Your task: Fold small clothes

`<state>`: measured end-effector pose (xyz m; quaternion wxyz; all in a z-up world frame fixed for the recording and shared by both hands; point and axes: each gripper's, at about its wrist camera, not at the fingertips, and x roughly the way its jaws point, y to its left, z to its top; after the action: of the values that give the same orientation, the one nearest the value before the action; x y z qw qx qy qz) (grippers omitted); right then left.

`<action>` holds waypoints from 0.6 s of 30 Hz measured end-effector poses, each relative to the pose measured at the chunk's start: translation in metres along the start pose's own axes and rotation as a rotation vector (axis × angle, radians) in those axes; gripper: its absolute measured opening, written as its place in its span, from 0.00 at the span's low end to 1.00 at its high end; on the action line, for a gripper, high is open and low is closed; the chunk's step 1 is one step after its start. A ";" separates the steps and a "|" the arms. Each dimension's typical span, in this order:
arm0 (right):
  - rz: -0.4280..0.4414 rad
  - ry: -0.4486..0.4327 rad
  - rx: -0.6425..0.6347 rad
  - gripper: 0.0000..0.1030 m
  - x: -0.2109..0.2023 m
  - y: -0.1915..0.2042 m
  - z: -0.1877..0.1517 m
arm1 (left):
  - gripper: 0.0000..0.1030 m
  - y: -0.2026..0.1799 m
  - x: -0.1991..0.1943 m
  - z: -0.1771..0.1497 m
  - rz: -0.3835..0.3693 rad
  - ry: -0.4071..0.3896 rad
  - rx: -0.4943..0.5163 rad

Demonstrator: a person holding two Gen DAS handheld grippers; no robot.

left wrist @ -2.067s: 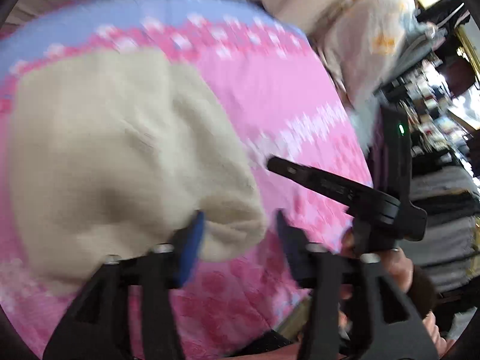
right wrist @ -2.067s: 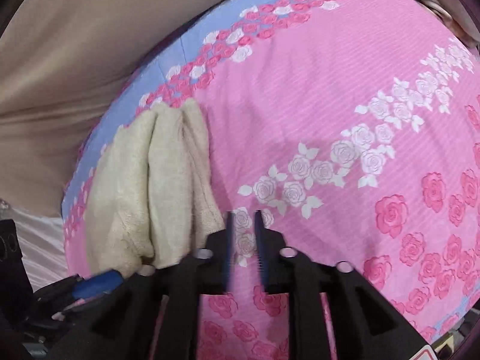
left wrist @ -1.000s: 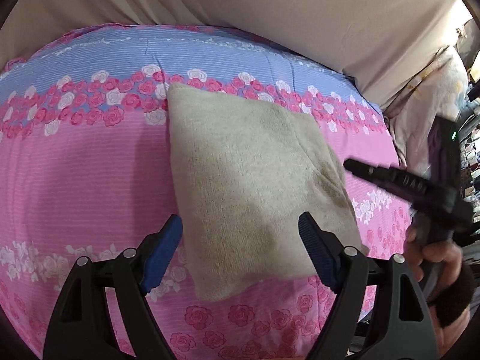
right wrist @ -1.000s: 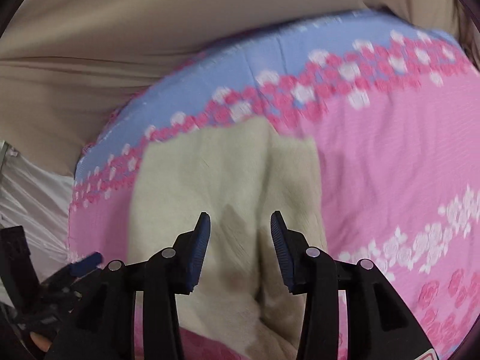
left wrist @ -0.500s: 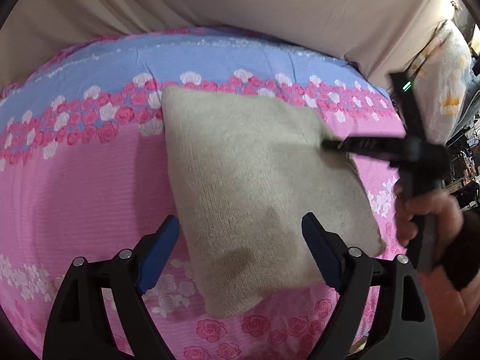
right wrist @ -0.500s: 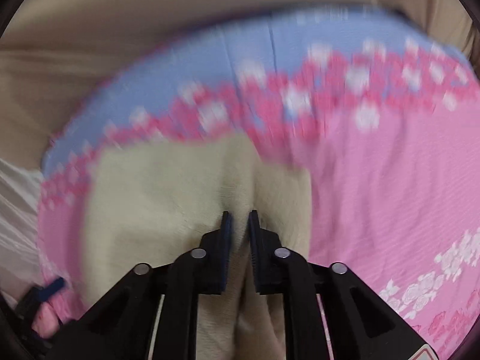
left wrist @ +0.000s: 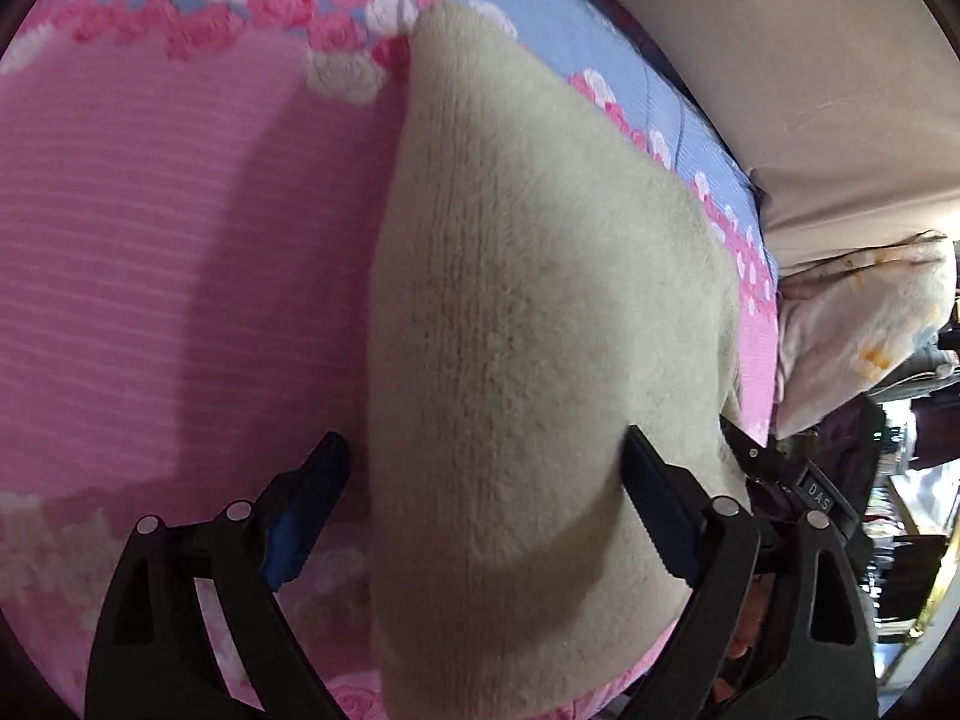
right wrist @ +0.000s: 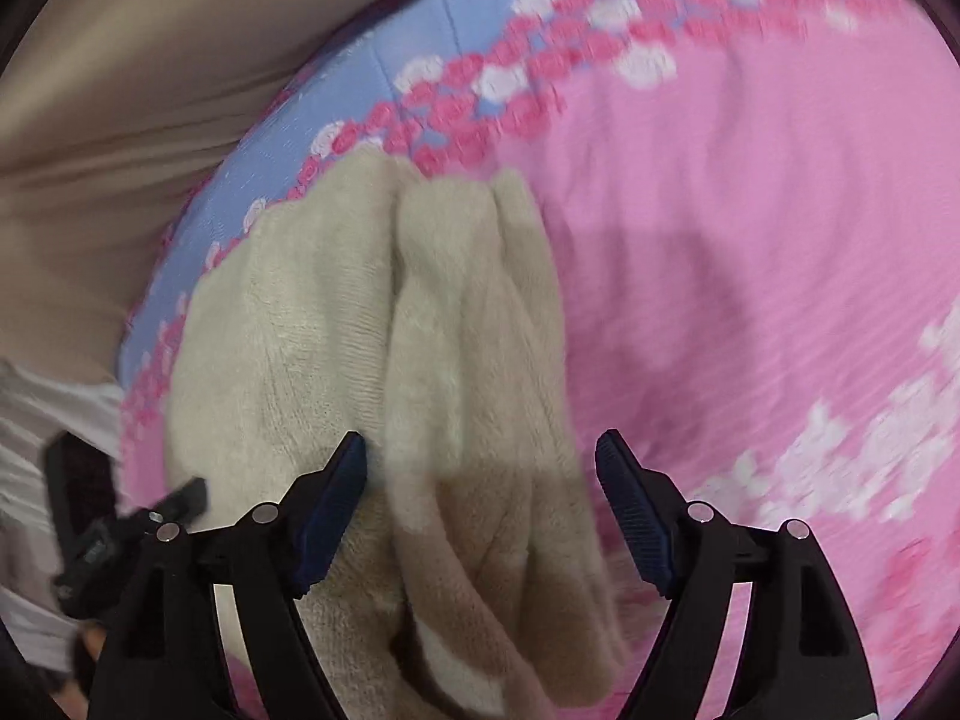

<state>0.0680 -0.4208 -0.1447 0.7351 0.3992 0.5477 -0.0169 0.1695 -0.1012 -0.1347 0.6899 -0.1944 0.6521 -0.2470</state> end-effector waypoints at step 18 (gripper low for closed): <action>-0.117 0.020 -0.211 0.57 -0.011 0.059 -0.101 | 0.62 0.029 -0.078 -0.074 0.227 0.008 0.085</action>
<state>0.0106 -0.3239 -0.1102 0.7653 0.2869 0.5762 0.0018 0.0959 -0.0280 -0.0944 0.7185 -0.0889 0.6616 -0.1954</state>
